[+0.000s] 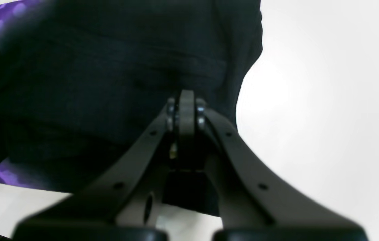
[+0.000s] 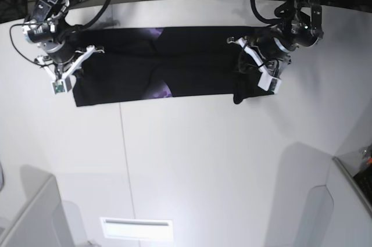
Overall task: Fold the T-shirt properly
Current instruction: 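Carry the strip's end with the left gripper toward the right gripper, folding it over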
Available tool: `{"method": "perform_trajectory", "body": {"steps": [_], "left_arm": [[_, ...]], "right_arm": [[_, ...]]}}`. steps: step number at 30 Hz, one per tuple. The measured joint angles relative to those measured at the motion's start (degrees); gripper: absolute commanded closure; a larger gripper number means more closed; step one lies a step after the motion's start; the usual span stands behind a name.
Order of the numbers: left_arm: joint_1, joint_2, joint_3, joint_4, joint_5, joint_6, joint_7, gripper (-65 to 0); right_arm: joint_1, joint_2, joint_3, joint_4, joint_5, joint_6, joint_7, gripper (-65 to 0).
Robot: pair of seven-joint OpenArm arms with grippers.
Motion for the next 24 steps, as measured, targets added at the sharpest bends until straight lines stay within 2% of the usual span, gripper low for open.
{"method": "perform_trajectory", "body": {"steps": [6, 8, 12, 20, 24], "left_arm": [[-2.6, 1.8, 6.1, -0.2, -0.2, 4.1, -0.1, 0.0], [-3.1, 1.8, 8.4, -0.2, -0.2, 4.3, -0.2, 0.0], [-4.5, 1.8, 13.3, -0.2, -0.2, 7.0, -0.2, 0.0], [-5.6, 4.8, 14.9, -0.4, -0.2, 7.4, -0.2, 0.0], [-5.7, 4.6, 15.8, -0.5, -0.1, 7.5, -0.2, 0.0]], "right_arm": [[0.0, 0.0, 0.0, 0.0, 0.0, 0.0, 0.0, 0.0], [0.0, 0.0, 0.0, 0.0, 0.0, 0.0, 0.0, 0.0], [0.0, 0.0, 0.0, 0.0, 0.0, 0.0, 0.0, 0.0], [0.0, 0.0, 0.3, 0.0, 0.0, 0.0, 0.0, 0.0], [0.0, 0.0, 0.3, 0.0, 0.0, 0.0, 0.0, 0.0]]}}
